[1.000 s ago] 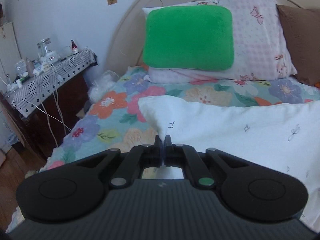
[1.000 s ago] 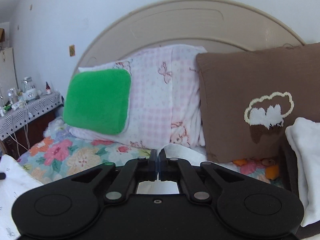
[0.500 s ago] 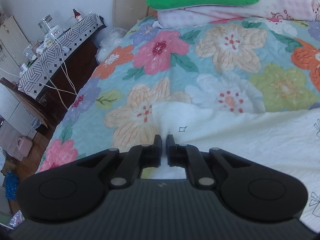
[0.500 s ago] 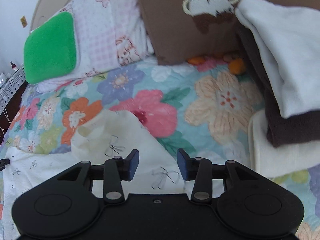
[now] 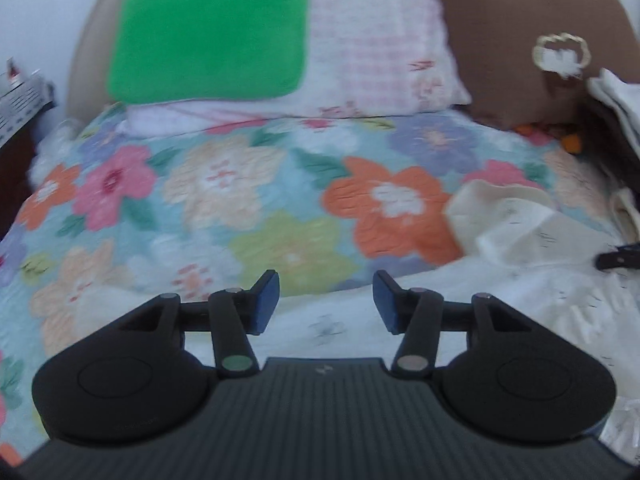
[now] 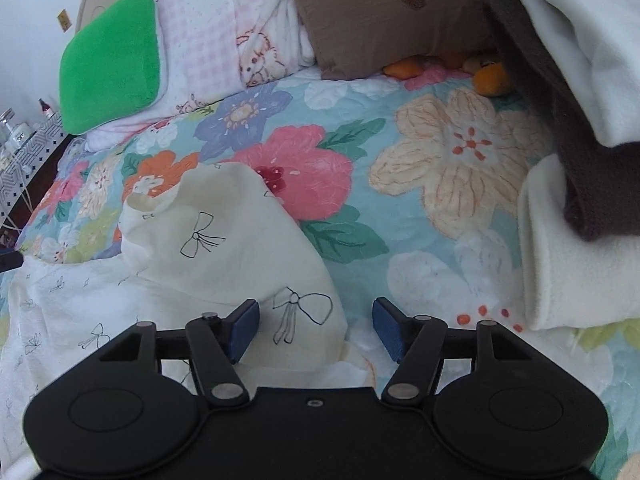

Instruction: Fold clothes

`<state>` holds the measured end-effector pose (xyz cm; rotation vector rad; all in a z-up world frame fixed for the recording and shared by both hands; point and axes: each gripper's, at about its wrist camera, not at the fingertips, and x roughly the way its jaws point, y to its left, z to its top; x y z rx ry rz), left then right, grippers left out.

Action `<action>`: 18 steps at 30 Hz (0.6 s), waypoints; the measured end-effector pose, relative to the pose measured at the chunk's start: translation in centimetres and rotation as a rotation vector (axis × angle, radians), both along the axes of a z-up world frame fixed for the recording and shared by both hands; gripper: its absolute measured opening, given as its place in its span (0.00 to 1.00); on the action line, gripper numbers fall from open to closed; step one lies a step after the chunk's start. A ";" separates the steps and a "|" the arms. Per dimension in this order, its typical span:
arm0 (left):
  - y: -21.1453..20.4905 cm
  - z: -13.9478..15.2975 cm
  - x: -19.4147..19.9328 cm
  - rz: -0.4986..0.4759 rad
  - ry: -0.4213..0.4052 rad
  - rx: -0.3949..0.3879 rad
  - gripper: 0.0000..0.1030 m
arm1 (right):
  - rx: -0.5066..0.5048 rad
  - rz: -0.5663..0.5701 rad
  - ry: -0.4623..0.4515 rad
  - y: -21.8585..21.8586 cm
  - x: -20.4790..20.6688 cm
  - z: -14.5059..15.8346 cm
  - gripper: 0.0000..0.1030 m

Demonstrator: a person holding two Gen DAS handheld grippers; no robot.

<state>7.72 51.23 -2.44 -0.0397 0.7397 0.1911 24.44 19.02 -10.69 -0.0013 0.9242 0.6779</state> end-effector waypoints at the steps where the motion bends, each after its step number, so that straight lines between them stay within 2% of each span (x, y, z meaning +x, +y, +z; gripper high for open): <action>1: -1.9 -0.1 1.0 -0.043 -0.025 0.034 0.52 | -0.025 0.036 -0.015 0.6 -0.1 -0.1 0.42; 2: -3.8 -0.3 1.9 -0.083 -0.052 0.071 0.52 | -0.059 0.072 -0.034 1.1 -0.1 -0.2 0.30; 4: -7.0 -0.6 3.6 -0.141 -0.095 0.134 0.53 | -0.098 0.120 -0.074 1.5 -0.1 -0.1 0.18; 5: -8.0 -0.9 4.8 -0.161 -0.083 0.126 0.59 | -0.106 0.139 -0.092 1.6 -0.2 0.2 0.10; 6: -8.9 -1.1 5.9 -0.179 -0.066 0.111 0.67 | -0.116 0.159 -0.122 1.7 -0.4 0.7 0.09; 7: -9.7 -1.3 7.1 -0.197 -0.049 0.096 0.70 | -0.128 0.179 -0.159 1.9 -0.7 1.2 0.05; 9: -10.6 -2.5 9.5 -0.210 0.010 0.070 0.70 | -0.130 0.206 -0.265 2.0 -1.3 3.2 0.04; 10: -10.9 -3.3 10.5 -0.201 0.036 0.074 0.65 | -0.113 0.210 -0.301 2.0 -1.3 4.3 0.04; 11: -10.9 -3.8 11.4 -0.194 0.067 0.061 0.29 | -0.094 0.207 -0.328 2.0 -1.1 5.4 0.03; 12: -10.8 -4.2 12.3 -0.188 0.101 0.045 0.01 | -0.076 0.202 -0.355 2.1 -0.9 6.5 0.03; 16: -8.3 -2.9 13.4 0.001 0.043 -0.101 0.00 | -0.060 0.184 -0.434 3.5 1.1 9.7 0.02; 17: -7.6 -2.3 13.3 0.066 0.014 -0.120 0.04 | -0.068 0.159 -0.416 3.8 1.9 9.7 0.03; 18: -7.0 -1.9 13.3 0.119 0.002 -0.120 0.16 | -0.080 0.131 -0.384 3.9 2.7 9.3 0.03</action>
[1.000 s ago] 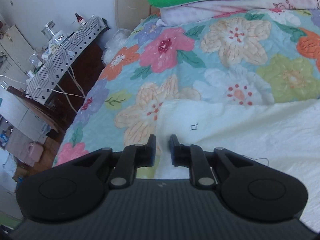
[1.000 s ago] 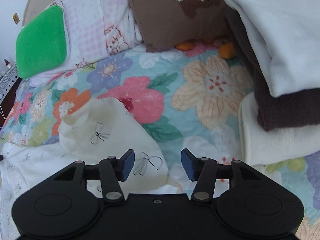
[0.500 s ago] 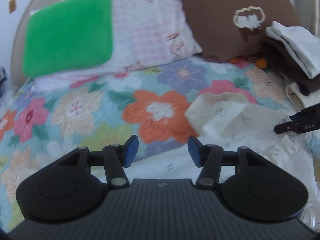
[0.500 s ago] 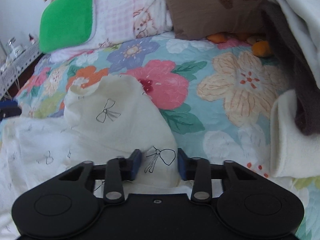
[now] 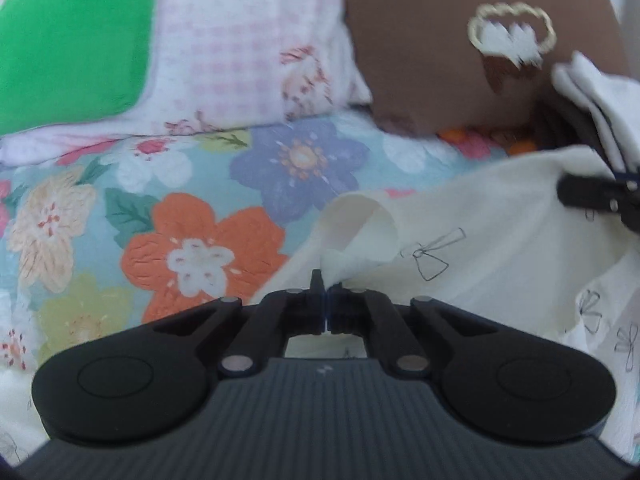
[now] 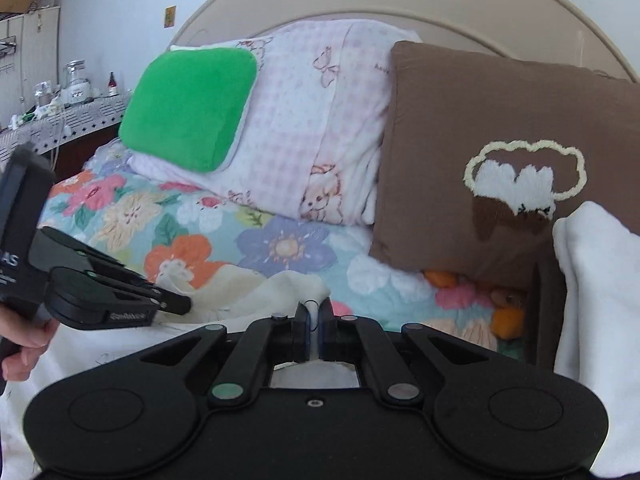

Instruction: Fold clothes

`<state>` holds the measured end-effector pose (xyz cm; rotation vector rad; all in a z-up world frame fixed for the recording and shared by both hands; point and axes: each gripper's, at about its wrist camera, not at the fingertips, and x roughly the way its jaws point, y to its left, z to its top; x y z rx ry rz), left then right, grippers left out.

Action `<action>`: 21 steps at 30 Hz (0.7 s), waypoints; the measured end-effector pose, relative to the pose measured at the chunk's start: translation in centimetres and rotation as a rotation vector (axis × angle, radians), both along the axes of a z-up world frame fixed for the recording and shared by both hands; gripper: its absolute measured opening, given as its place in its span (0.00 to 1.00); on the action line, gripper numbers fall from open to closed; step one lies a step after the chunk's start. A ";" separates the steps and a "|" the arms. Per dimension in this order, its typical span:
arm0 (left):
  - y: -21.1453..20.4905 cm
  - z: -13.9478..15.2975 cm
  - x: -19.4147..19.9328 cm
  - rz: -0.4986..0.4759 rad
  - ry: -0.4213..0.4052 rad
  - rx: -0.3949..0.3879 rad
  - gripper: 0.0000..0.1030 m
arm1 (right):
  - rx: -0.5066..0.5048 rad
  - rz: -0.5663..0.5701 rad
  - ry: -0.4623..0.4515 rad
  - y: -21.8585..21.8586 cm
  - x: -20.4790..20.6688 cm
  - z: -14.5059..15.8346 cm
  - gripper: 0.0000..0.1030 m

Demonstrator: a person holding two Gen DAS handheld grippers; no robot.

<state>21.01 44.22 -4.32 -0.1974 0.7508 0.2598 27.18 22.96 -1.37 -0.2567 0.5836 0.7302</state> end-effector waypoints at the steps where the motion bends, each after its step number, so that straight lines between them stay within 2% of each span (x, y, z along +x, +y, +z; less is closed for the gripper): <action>1: 0.5 0.4 0.0 0.050 -0.005 0.005 0.26 | -0.007 -0.031 0.030 0.2 0.9 -0.3 0.05; 2: 0.8 0.6 -0.2 0.069 -0.004 0.020 0.44 | -0.015 -0.062 0.060 0.3 1.7 -0.7 0.08; 3: 0.9 0.9 -0.6 0.065 -0.004 0.044 0.48 | -0.031 -0.096 0.090 0.3 2.3 -1.4 0.13; 5: 0.2 1.3 -1.8 0.037 0.018 0.122 0.50 | -0.076 -0.163 0.114 -0.3 2.4 -2.7 0.34; 7: -0.7 1.7 -3.4 0.001 0.034 0.191 0.55 | -0.078 -0.183 0.130 -2.1 0.8 -3.0 0.40; 9: -2.1 2.1 -6.1 -0.067 0.019 0.213 0.56 | -0.064 -0.178 0.153 -4.2 -1.2 -3.1 0.44; 10: -3.0 2.4 -7.8 -0.113 0.008 0.203 0.56 | -0.057 -0.171 0.171 -5.4 -2.5 -3.0 0.49; 12: -4.8 2.6 -10.9 -0.165 0.001 0.180 0.57 | -0.050 -0.167 0.218 -7.9 -5.3 -2.9 0.50; 15: -7.6 2.4 -15.4 -0.228 0.038 0.086 0.60 | -0.033 -0.172 0.341 -12.0 -9.3 -3.2 0.50; 18: -10.5 2.0 -19.9 -0.253 0.047 -0.009 0.60 | -0.018 -0.193 0.485 -15.9 -12.5 -4.3 0.50; 21: -13.2 1.6 -24.1 -0.241 0.048 -0.028 0.60 | 0.061 -0.198 0.614 -19.3 -15.2 -6.0 0.50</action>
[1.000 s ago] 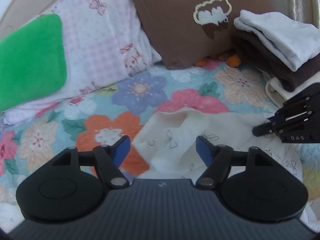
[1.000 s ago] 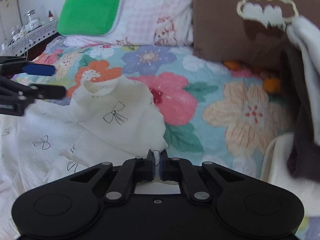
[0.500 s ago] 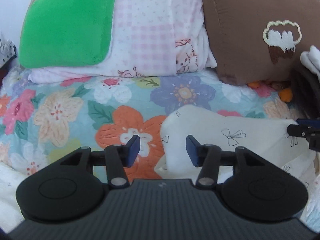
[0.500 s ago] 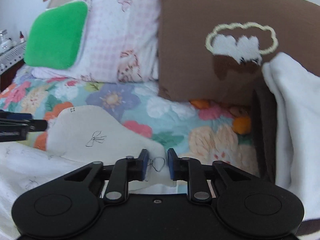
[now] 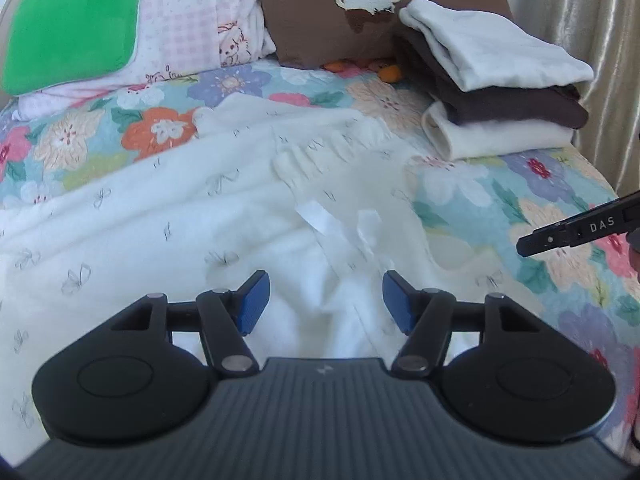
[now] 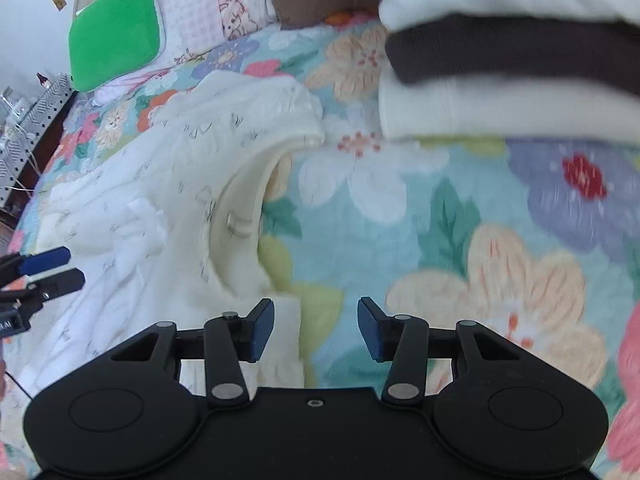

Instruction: Fold clothes

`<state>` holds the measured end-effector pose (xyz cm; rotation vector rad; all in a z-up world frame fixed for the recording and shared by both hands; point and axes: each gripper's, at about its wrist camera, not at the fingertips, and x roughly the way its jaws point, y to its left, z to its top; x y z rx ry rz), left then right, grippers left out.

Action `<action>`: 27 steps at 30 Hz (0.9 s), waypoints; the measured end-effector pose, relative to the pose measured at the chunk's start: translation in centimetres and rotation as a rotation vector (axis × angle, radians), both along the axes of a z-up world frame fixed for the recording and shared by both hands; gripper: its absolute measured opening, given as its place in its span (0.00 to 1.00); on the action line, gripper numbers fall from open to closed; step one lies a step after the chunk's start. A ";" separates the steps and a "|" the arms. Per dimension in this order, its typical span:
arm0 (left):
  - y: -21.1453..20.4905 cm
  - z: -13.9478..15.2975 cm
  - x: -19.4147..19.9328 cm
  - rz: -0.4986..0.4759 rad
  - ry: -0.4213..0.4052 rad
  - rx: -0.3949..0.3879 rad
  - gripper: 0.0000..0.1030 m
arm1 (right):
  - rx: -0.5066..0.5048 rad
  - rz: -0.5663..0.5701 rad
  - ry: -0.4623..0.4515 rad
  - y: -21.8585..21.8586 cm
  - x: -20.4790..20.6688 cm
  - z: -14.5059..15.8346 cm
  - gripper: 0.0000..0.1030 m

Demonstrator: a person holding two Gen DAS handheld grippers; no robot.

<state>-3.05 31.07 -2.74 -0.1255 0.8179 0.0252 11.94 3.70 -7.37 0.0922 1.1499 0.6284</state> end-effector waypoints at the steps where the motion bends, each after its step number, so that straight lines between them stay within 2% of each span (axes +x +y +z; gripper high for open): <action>1: -0.9 -0.1 -1.4 0.005 0.001 -0.005 0.60 | 0.036 -0.017 0.035 -1.0 -0.9 -0.7 0.50; 5: -3.8 -0.8 -7.0 0.052 -0.032 -0.062 0.60 | 0.121 -0.087 0.098 -3.5 -3.2 -1.3 0.51; 7: -4.8 -1.1 -8.9 0.068 -0.032 -0.109 0.60 | 0.213 -0.083 0.147 -4.3 -3.3 -1.2 0.51; 8: -5.6 -1.2 -9.6 0.068 -0.037 -0.109 0.60 | 0.243 -0.081 0.161 -4.5 -3.1 -1.2 0.55; 10: -7.3 -1.3 -10.5 0.071 -0.044 -0.106 0.60 | 0.225 -0.106 0.163 -4.5 -2.5 -1.7 0.57; 12: -9.0 -1.3 -10.4 0.033 -0.034 -0.154 0.58 | 0.198 -0.144 0.194 -4.4 -1.7 -2.7 0.57; 16: -13.1 -1.5 -9.3 -0.059 -0.012 -0.223 0.58 | 0.293 -0.144 0.342 -4.2 -0.2 -5.1 0.57; 19: -16.1 -2.3 -8.0 -0.098 0.067 -0.198 0.60 | 0.291 -0.147 0.306 -4.2 -0.1 -4.7 0.57; 21: -17.6 -3.6 -7.1 -0.072 0.156 -0.164 0.60 | 0.306 -0.132 0.300 -4.2 -0.2 -4.4 0.57; 22: -18.3 -4.4 -6.8 -0.035 0.187 -0.114 0.60 | 0.316 -0.125 0.300 -4.3 -0.2 -4.3 0.57; 24: -19.0 -5.4 -6.8 0.023 0.207 -0.005 0.60 | 0.340 -0.114 0.316 -4.3 -0.1 -4.4 0.57; 27: -19.1 -5.5 -7.0 0.026 0.222 0.012 0.64 | 0.318 -0.097 0.299 -4.0 0.1 -4.3 0.57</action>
